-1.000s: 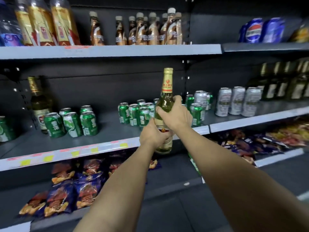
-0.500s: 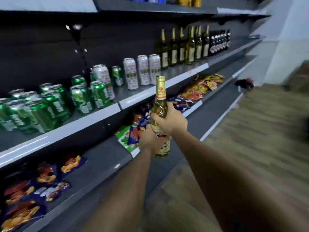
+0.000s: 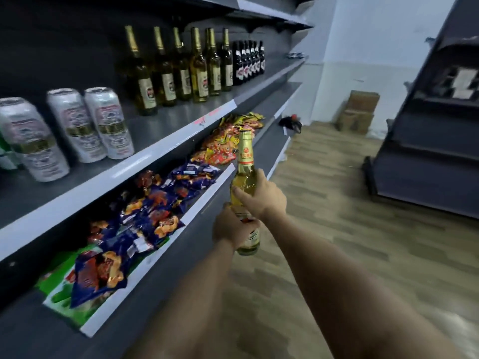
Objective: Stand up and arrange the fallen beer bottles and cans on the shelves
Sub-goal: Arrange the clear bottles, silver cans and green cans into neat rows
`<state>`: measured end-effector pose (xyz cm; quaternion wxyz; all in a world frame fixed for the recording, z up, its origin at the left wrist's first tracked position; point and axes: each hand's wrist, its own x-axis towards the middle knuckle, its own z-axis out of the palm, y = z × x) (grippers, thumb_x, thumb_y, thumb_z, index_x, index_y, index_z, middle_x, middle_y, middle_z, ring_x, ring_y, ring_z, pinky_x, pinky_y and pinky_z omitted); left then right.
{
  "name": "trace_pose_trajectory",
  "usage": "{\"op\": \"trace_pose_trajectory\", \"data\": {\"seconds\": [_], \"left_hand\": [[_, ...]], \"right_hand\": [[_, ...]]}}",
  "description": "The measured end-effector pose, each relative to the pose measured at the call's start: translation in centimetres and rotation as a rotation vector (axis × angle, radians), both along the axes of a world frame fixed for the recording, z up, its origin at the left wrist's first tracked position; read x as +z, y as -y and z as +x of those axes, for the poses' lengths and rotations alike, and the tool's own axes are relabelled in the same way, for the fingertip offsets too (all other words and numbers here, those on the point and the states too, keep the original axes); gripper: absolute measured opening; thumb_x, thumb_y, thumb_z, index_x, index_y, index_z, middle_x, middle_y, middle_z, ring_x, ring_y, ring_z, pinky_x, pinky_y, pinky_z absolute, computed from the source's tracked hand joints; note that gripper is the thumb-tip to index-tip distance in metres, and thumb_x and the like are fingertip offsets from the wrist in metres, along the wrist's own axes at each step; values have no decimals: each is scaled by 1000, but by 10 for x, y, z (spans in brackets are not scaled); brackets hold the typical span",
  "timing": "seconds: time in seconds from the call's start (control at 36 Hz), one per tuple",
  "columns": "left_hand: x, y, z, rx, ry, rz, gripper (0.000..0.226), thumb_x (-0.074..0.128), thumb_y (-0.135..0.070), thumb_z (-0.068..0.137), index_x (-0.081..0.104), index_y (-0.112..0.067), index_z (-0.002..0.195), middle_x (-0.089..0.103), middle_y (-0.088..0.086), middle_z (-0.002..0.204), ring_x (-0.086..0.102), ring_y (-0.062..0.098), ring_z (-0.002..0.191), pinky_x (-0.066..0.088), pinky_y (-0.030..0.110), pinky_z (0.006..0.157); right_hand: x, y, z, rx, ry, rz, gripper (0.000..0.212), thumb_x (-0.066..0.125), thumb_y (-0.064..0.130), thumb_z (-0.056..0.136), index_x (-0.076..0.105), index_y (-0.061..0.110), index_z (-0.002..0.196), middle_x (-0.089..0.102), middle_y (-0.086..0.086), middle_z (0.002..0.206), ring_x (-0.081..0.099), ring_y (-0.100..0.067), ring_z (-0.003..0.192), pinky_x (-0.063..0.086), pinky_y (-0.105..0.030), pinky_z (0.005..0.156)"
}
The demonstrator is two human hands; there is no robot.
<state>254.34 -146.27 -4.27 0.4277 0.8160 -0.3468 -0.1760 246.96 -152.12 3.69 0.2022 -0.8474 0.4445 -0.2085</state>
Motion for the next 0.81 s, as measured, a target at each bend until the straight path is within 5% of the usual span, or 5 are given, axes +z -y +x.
{"op": "trace_pose_trajectory", "data": {"seconds": [0.08, 0.42, 0.69, 0.81], "left_hand": [[3, 41, 4, -48, -10, 63, 62, 79, -48, 67, 54, -18, 116, 65, -1, 109, 62, 23, 104, 47, 30, 81], [-5, 218, 29, -61, 24, 67, 64, 78, -44, 72, 49, -13, 120, 64, 8, 117, 61, 31, 109, 44, 31, 82], [24, 381, 47, 70, 47, 72, 70, 73, -58, 72, 52, -14, 122, 63, 7, 121, 59, 29, 116, 45, 32, 86], [20, 429, 73, 126, 32, 74, 83, 64, -77, 52, 55, -21, 112, 69, 0, 108, 66, 24, 106, 55, 38, 85]], "right_hand": [[-2, 41, 6, -32, -3, 11, 55, 51, 59, 88, 39, 20, 124, 63, -5, 110, 60, -31, 103, 34, -32, 70], [-9, 220, 29, -37, -46, -29, 53, 50, 63, 86, 39, 23, 118, 61, 0, 101, 61, -27, 96, 36, -32, 68], [16, 393, 62, 118, -26, -98, 58, 51, 66, 85, 41, 25, 125, 65, 0, 108, 61, -26, 96, 43, -32, 69], [22, 439, 83, 170, 4, -90, 60, 53, 65, 85, 42, 25, 128, 65, 0, 105, 62, -26, 98, 43, -32, 69]]}}
